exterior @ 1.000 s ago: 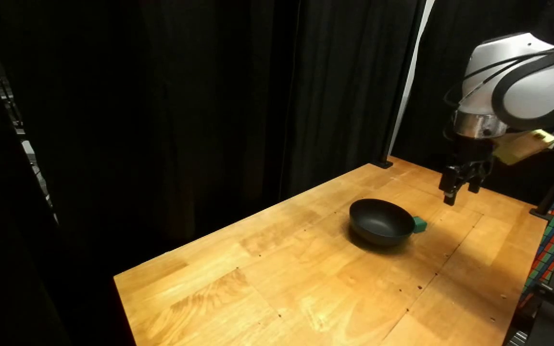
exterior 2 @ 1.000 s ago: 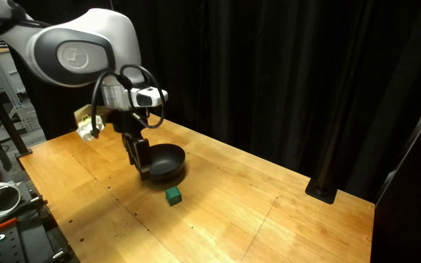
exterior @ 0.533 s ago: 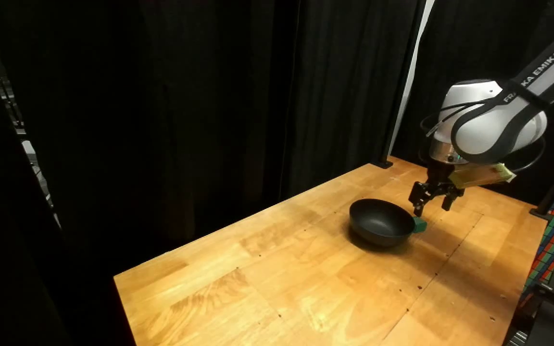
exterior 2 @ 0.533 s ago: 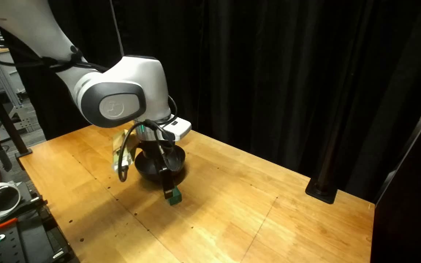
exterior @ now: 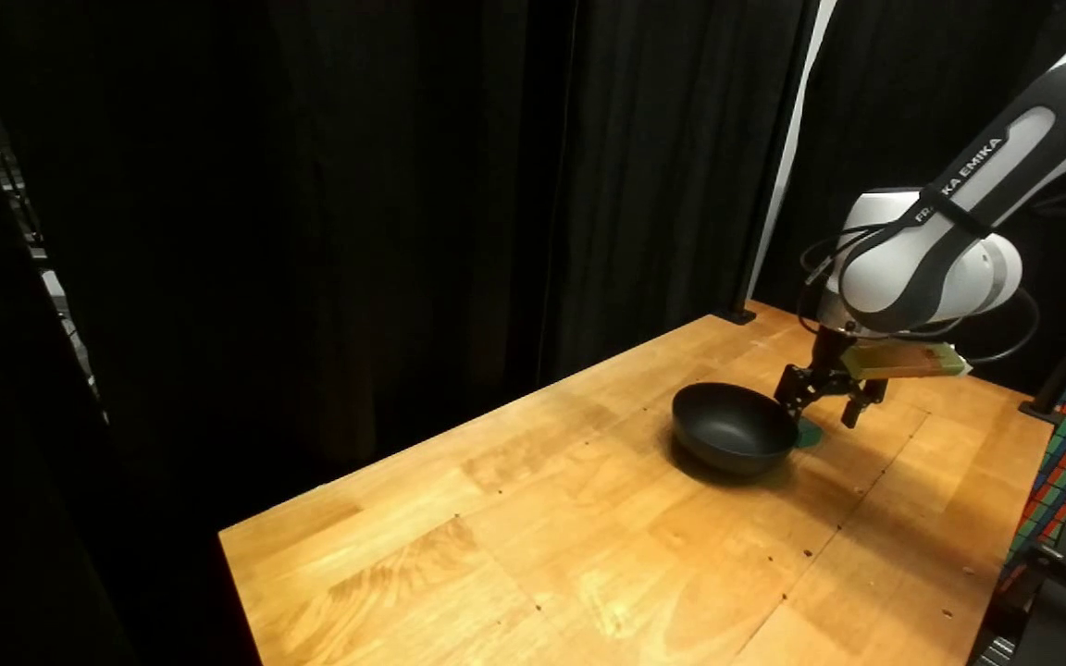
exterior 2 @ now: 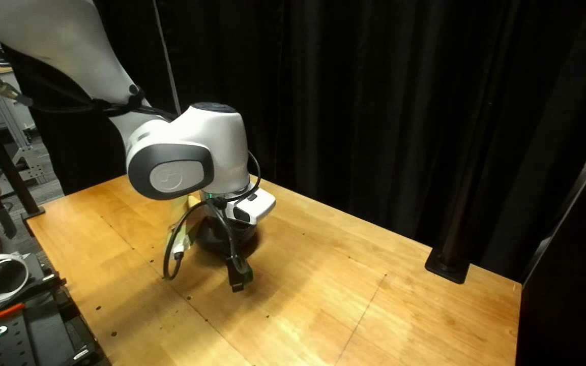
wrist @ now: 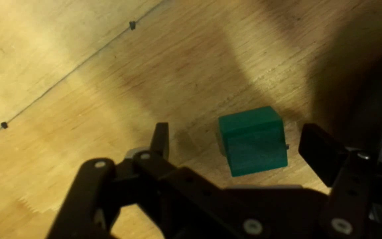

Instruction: Put the green object into the bowl.

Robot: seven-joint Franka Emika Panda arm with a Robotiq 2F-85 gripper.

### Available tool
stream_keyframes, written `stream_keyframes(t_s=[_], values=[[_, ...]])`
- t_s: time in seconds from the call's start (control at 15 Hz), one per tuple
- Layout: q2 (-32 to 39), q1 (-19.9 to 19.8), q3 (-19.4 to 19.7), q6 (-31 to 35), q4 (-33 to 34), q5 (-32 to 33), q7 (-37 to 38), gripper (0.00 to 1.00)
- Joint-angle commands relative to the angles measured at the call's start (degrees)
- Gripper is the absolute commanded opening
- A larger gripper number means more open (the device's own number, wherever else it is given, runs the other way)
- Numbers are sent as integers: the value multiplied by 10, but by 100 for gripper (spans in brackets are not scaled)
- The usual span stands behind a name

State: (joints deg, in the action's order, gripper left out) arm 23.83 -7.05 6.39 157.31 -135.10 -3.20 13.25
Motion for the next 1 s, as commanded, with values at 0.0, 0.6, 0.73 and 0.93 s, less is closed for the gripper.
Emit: stream_keyframes(t_s=[0.0, 0.6, 0.73, 0.93], values=[[21, -19, -18, 8, 16, -47, -35, 100], [1, -39, -29, 2, 13, -77, -87, 22], [-27, -51, -35, -19, 8, -84, -106, 22], [-84, -69, -59, -41, -1, -119, -149, 22]])
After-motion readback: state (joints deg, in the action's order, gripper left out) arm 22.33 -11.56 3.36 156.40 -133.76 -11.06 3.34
